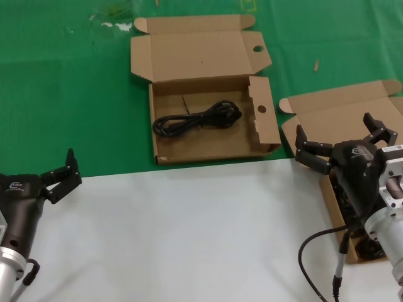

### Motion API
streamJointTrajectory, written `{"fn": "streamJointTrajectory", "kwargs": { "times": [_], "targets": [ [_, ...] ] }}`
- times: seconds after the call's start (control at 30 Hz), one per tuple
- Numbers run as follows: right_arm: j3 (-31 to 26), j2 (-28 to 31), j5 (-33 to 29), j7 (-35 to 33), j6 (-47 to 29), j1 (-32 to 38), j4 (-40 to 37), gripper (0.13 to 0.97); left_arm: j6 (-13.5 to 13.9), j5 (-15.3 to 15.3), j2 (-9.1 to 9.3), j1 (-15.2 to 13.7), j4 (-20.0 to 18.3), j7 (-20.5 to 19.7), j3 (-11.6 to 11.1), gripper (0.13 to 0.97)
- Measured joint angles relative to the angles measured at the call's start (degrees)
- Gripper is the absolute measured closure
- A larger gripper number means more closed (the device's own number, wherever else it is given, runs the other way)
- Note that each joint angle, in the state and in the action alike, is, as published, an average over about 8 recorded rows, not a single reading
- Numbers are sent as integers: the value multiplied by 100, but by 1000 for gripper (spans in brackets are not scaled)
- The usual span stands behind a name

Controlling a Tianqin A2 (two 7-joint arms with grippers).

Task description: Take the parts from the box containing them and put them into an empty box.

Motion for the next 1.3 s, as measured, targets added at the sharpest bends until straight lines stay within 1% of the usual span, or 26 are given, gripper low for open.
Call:
{"fn": "streamJointTrajectory", "kwargs": {
  "times": [1.3],
  "targets": [
    [0,0,0,0,0,0,0,129,0,0,0,0,0,0,0,132]
  ]
}}
